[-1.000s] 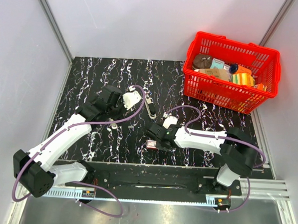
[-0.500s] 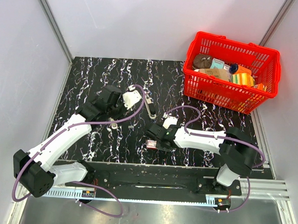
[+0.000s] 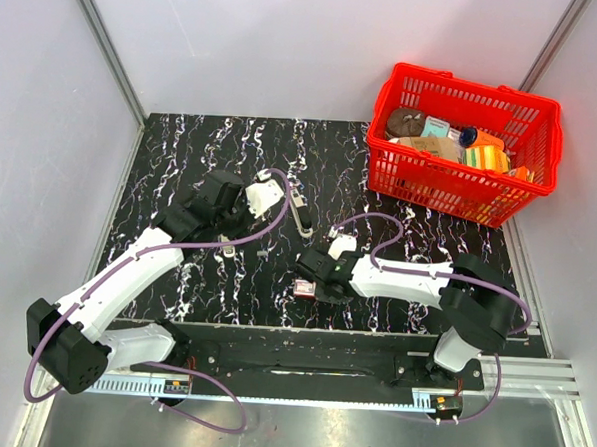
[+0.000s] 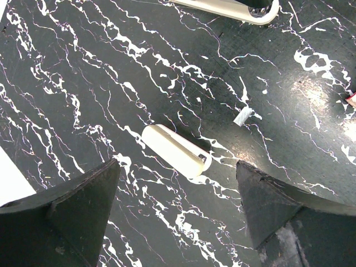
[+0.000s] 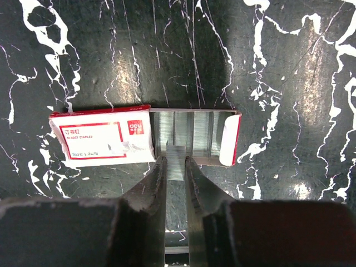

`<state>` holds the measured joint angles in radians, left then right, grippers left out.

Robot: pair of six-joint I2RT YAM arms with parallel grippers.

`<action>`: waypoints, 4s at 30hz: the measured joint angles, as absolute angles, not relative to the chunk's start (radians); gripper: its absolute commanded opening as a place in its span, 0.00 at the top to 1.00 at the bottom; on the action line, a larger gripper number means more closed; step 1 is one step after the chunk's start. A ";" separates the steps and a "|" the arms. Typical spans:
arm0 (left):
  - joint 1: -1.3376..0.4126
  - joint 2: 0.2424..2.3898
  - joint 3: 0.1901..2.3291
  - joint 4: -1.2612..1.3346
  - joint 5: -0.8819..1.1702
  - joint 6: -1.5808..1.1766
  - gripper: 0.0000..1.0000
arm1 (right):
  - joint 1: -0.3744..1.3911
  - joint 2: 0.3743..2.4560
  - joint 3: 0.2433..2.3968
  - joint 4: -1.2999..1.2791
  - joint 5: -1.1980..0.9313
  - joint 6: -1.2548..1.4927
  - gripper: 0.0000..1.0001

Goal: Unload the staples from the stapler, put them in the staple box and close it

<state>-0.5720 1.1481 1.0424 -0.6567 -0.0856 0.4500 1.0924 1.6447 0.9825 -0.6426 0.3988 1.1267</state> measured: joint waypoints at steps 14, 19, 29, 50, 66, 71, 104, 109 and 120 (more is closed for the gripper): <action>-0.572 1.148 1.042 -0.656 -0.086 0.443 0.10 | 1.092 1.641 0.977 -0.621 0.398 1.114 0.86; -0.572 1.148 1.042 -0.656 -0.086 0.440 0.10 | 1.092 1.641 0.977 -0.621 0.399 1.114 0.85; -0.572 1.148 1.038 -0.656 -0.086 0.436 0.09 | 1.092 1.641 0.977 -0.621 0.398 1.114 0.77; -0.572 1.148 1.038 -0.656 -0.085 0.435 0.07 | 1.092 1.636 0.973 -0.609 0.391 1.107 0.69; -0.572 1.148 1.039 -0.656 -0.085 0.435 0.07 | 1.092 1.534 0.902 -0.587 0.377 1.107 0.73; -0.572 1.148 1.039 -0.656 -0.086 0.435 0.07 | 1.092 1.534 0.902 -0.587 0.375 1.106 0.73; -0.572 1.148 1.039 -0.656 -0.082 0.435 0.05 | 1.092 1.491 0.839 -0.520 0.333 1.100 0.77; -0.572 1.148 1.039 -0.656 -0.082 0.435 0.05 | 1.092 1.509 0.846 -0.521 0.331 1.090 0.77; -0.572 1.148 1.039 -0.656 -0.082 0.435 0.05 | 1.090 1.552 0.865 -0.521 0.331 1.070 0.77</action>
